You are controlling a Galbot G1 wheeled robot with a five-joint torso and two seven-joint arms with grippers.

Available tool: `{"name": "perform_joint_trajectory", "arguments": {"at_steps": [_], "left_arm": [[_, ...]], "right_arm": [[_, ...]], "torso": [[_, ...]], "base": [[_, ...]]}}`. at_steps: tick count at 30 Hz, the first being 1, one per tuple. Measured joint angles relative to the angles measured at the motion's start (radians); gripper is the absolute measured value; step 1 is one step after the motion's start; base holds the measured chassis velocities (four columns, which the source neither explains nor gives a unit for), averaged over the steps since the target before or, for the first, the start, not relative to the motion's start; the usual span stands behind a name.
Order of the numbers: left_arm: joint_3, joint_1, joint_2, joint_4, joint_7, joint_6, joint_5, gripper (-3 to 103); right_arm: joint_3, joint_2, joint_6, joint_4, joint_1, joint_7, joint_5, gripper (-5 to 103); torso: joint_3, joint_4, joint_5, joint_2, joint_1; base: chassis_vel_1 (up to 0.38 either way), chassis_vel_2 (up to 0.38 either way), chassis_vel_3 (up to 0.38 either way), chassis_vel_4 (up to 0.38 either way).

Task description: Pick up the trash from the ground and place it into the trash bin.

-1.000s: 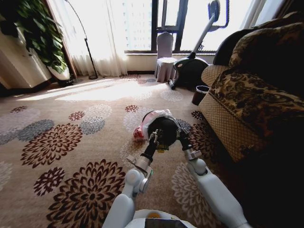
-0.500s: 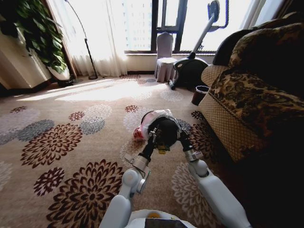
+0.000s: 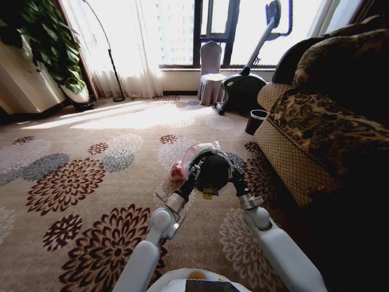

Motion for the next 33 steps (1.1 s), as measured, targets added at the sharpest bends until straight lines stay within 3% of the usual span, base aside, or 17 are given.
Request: {"name": "perform_joint_trajectory", "arguments": {"at_steps": [11, 16, 19, 20, 22, 23, 24, 25, 27, 29, 30, 32, 33], "left_arm": [[0.05, 0.036, 0.058, -0.076, 0.032, 0.038, 0.077, 100], [0.057, 0.044, 0.09, -0.102, 0.117, 0.052, 0.166, 100], [0.03, 0.047, 0.112, -0.124, 0.21, 0.034, 0.308, 100], [0.03, 0.047, 0.112, -0.124, 0.21, 0.034, 0.308, 100], [-0.018, 0.038, 0.128, -0.144, 0.298, -0.022, 0.48, 100], [-0.036, 0.032, 0.134, -0.148, 0.322, -0.048, 0.541, 100], [-0.036, 0.032, 0.134, -0.148, 0.322, -0.048, 0.541, 100], [-0.075, 0.024, 0.148, -0.157, 0.359, -0.096, 0.637, 100], [-0.138, 0.015, 0.169, -0.174, 0.397, -0.167, 0.741, 100], [-0.159, 0.014, 0.176, -0.177, 0.404, -0.189, 0.767, 100], [-0.21, 0.009, 0.19, -0.179, 0.41, -0.247, 0.832, 100], [-0.263, -0.001, 0.199, -0.162, 0.365, -0.302, 0.883, 100], [-0.263, -0.001, 0.199, -0.162, 0.365, -0.302, 0.883, 100]], "right_arm": [[-0.001, -0.088, -0.159, 0.087, -0.023, 0.001, 0.07, 0], [0.0, -0.099, -0.182, 0.088, -0.034, 0.001, 0.057, 0], [0.006, -0.089, -0.193, 0.074, -0.05, 0.001, 0.035, 0], [0.006, -0.089, -0.193, 0.074, -0.05, 0.001, 0.035, 0], [0.013, -0.079, -0.228, 0.068, -0.061, 0.001, 0.027, 0], [0.013, -0.071, -0.243, 0.068, -0.062, 0.001, 0.021, 0], [0.013, -0.071, -0.243, 0.068, -0.062, 0.001, 0.021, 0], [0.013, -0.058, -0.267, 0.069, -0.062, 0.001, 0.024, 0], [0.012, -0.051, -0.293, 0.08, -0.062, 0.001, 0.047, 0], [0.011, -0.05, -0.296, 0.082, -0.062, 0.001, 0.051, 0], [0.01, -0.05, -0.298, 0.086, -0.066, 0.001, 0.059, 0], [0.01, -0.045, -0.291, 0.089, -0.076, 0.001, 0.063, 0], [0.01, -0.045, -0.291, 0.089, -0.076, 0.001, 0.063, 0]], "torso": [[0.0, -0.0001, -0.0001, 0.0, 0.0], [0.0, -0.0001, -0.0001, 0.0, 0.0], [0.0, 0.0, 0.0, 0.0, 0.0], [0.0, 0.0, 0.0, 0.0, 0.0], [0.0, -0.0002, -0.0003, 0.0, 0.0], [0.0, -0.0004, -0.0005, 0.0, 0.0], [0.0, -0.0004, -0.0005, 0.0, 0.0], [0.0, -0.0003, 0.0, 0.0, 0.0], [0.0, 0.0, -0.0003, 0.0, 0.0], [0.0, 0.0, -0.0005, 0.0, 0.0], [0.0, 0.0003, -0.0003, 0.0, 0.0], [0.0, 0.0002, -0.0003, 0.0, 0.0], [0.0, 0.0002, -0.0003, 0.0, 0.0]], "base": [[0.0, 0.0, 0.0, 0.0], [0.0, 0.0, 0.0, 0.0], [0.0, 0.0, 0.0, 0.0], [0.0, 0.0, 0.0, 0.0], [0.0, 0.0, 0.0, 0.0], [0.0, 0.0, 0.0, 0.0], [0.0, 0.0, 0.0, 0.0], [0.0, 0.0, 0.0, 0.0], [0.0, 0.0, 0.0, 0.0], [0.0, 0.0, 0.0, 0.0], [0.0, 0.0, 0.0, 0.0], [0.0, 0.0, 0.0, 0.0], [0.0, 0.0, 0.0, 0.0]]}}
